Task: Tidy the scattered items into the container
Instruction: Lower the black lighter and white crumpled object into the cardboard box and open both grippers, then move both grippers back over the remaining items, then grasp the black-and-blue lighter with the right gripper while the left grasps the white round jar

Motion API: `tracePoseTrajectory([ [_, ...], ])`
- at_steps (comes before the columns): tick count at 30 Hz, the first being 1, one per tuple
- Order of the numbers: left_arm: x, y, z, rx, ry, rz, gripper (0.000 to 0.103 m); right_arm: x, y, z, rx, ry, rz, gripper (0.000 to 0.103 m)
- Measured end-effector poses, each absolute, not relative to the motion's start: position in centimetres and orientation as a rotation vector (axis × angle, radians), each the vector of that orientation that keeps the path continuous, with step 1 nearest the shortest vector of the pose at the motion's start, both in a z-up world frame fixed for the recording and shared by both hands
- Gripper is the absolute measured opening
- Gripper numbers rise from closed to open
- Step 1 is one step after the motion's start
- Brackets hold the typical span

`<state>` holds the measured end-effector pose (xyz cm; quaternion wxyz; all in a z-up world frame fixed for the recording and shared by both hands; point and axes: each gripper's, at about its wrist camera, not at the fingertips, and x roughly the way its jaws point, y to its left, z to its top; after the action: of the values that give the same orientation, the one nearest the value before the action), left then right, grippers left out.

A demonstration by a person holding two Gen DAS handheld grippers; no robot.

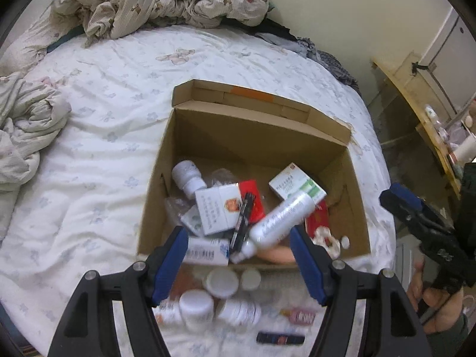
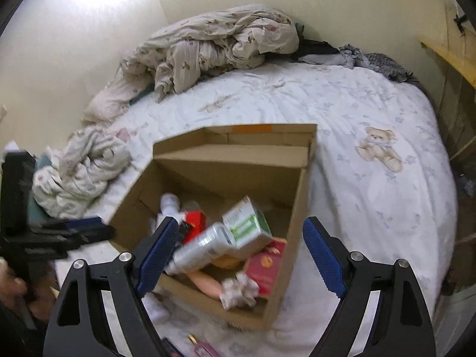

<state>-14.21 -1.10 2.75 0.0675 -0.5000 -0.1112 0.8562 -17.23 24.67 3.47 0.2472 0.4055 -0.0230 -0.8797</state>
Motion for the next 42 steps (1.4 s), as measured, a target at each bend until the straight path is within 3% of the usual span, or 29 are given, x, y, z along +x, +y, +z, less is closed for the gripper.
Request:
tracePoseTrajectory([
  [10, -8.0, -4.0, 2.2, -1.488, -0.415, 2.525, 0.071, -11.3, 24.4, 5.5, 1.121, -0.088, -2.256, 0.088],
  [13, -6.1, -3.8, 1.4, -1.480, -0.370, 2.487, 0.071, -9.9, 24.5, 4.8, 1.151, -0.159, -2.119, 0.085],
  [17, -4.0, -3.7, 0.2, -1.473, -0.346, 2.476, 0.071, -8.8, 23.8, 2.8, 1.218, -0.065, -2.094, 0.084],
  [20, -3.0, -4.3, -0.6, -1.470, -0.351, 2.495, 0.071, -8.3, 23.7, 0.8, 1.266, -0.107, -2.013, 0.083],
  [24, -2.2, -5.5, -1.5, -1.488, -0.357, 2.541, 0.071, -8.7, 24.2, -1.7, 1.361, -0.162, -1.932, 0.066],
  [26, -2.1, -6.4, -1.6, -1.492, -0.419, 2.562, 0.071, -8.9, 24.3, -2.7, 1.409, -0.159, -1.918, 0.064],
  [32, -2.2, -8.0, -2.3, -1.514, -0.531, 2.569, 0.071, -8.5, 22.8, -5.9, 1.558, 0.033, -1.874, 0.062],
  [34, -2.5, -7.9, -2.6, -1.527, -0.519, 2.569, 0.071, -7.7, 21.5, -6.8, 1.576, 0.147, -1.842, 0.057],
  [38, -2.9, -7.7, -3.3, -1.563, -0.516, 2.556, 0.071, -6.1, 18.5, -7.8, 1.529, 0.329, -1.775, 0.038],
  [42, -3.1, -7.7, -4.0, -1.610, -0.498, 2.564, 0.071, -5.6, 16.7, -8.9, 1.509, 0.426, -1.760, 0.038],
])
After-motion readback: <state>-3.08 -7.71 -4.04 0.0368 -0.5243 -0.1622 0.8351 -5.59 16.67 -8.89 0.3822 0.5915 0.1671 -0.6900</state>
